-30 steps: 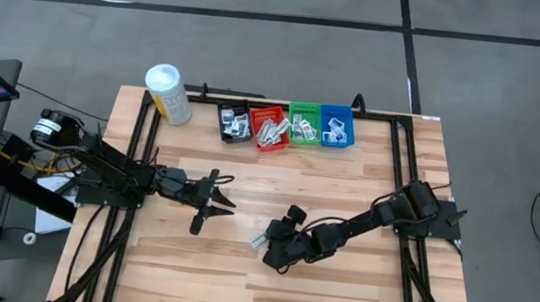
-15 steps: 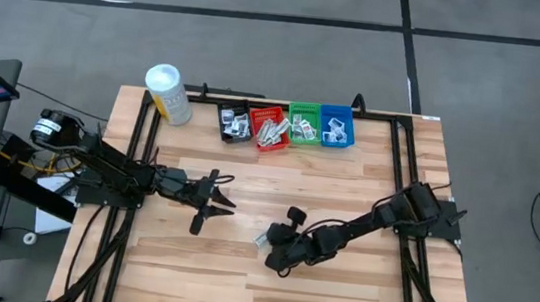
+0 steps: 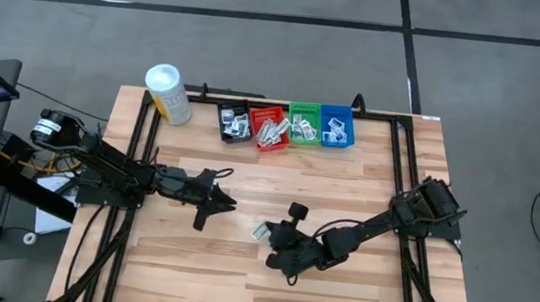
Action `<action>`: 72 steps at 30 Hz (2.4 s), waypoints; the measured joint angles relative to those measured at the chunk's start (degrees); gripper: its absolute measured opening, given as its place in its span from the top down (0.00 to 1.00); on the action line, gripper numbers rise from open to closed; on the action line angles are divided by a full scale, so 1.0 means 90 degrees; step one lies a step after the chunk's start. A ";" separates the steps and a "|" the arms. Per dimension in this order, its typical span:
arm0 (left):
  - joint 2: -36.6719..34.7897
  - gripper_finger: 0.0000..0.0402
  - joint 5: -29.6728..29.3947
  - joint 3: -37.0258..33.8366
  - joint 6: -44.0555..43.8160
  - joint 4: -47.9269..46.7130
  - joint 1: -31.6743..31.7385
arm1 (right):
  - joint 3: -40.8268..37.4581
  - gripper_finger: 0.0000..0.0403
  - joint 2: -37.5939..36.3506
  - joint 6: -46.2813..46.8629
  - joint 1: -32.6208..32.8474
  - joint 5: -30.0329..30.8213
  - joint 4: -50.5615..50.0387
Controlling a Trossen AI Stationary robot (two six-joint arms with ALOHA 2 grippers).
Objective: Pick & Place First Aid Supplies
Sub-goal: Put the green bandage pack into the red bin
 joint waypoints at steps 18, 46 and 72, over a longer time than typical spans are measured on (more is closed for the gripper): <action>0.0062 0.65 0.0000 0.0258 -0.0646 0.0176 0.0103 | 0.0019 1.00 -0.0141 -0.3149 -0.0382 0.0196 0.1995; 0.1304 0.66 0.0363 0.0957 -0.0939 0.0340 0.0063 | 0.0032 1.00 -0.0146 -0.3643 -0.0675 0.0092 0.1999; 0.1297 0.97 0.0260 0.0957 0.0019 0.0298 0.0069 | 0.0034 0.99 -0.0151 -0.3650 -0.0585 0.0040 0.2481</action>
